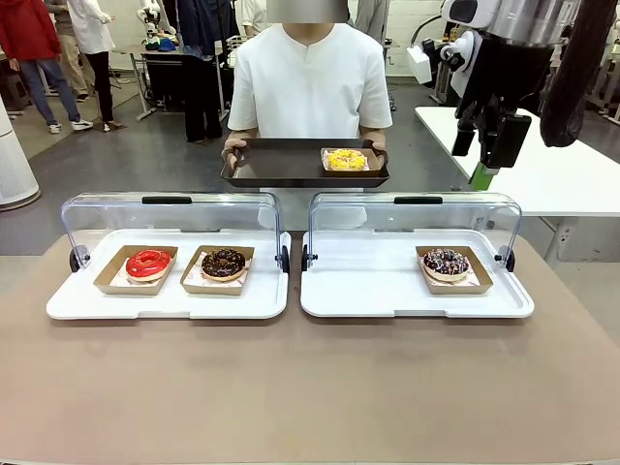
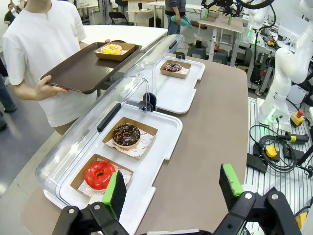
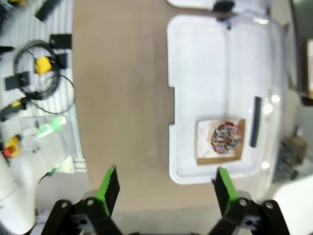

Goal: Provide the desired donut to the person.
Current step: Pick up and lift the Paper togo box containing the Donut pointed at by the person.

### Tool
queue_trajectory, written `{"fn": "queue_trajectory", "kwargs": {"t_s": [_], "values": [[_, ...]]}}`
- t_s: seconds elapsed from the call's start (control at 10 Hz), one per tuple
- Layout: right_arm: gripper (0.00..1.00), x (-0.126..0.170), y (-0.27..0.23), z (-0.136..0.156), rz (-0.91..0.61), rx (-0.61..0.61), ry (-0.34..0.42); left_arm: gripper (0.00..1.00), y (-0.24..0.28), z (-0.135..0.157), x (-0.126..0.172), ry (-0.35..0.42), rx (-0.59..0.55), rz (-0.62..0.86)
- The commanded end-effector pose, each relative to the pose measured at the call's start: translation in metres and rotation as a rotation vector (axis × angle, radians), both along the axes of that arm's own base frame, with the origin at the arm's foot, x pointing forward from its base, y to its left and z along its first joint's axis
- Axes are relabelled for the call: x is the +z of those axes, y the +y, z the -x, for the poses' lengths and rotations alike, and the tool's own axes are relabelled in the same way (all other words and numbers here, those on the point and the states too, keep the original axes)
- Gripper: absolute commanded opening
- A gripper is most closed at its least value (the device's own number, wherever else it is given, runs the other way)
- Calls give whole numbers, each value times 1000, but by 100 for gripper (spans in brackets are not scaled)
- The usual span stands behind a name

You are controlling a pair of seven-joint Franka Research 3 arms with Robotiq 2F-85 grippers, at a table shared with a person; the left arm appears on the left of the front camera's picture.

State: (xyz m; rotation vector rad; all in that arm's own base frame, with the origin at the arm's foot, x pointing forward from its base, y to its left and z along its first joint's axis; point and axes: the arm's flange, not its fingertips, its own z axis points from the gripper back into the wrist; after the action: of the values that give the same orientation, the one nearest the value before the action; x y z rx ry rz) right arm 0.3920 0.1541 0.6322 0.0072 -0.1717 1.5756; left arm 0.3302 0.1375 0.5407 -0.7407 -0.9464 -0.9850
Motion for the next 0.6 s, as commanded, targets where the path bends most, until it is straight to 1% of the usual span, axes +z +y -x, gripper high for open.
{"fn": "queue_trajectory", "kwargs": {"t_s": [0.0,0.1,0.2,0.3,0.4,0.5], "values": [[100,17,-53,13,-247,59,60,100,2,0,1,-23,-8,15],[100,21,-93,13,-375,52,23,100,2,0,1,-23,-8,15],[100,20,-132,16,-405,44,-17,100,2,0,1,-23,-8,15],[100,13,-178,19,-520,19,-65,100,2,0,1,-23,-8,15],[100,1,-219,20,-637,-32,-98,100,2,0,1,-23,-8,15],[100,-19,-261,21,-714,-35,-164,100,2,0,1,-23,-8,15]]}}
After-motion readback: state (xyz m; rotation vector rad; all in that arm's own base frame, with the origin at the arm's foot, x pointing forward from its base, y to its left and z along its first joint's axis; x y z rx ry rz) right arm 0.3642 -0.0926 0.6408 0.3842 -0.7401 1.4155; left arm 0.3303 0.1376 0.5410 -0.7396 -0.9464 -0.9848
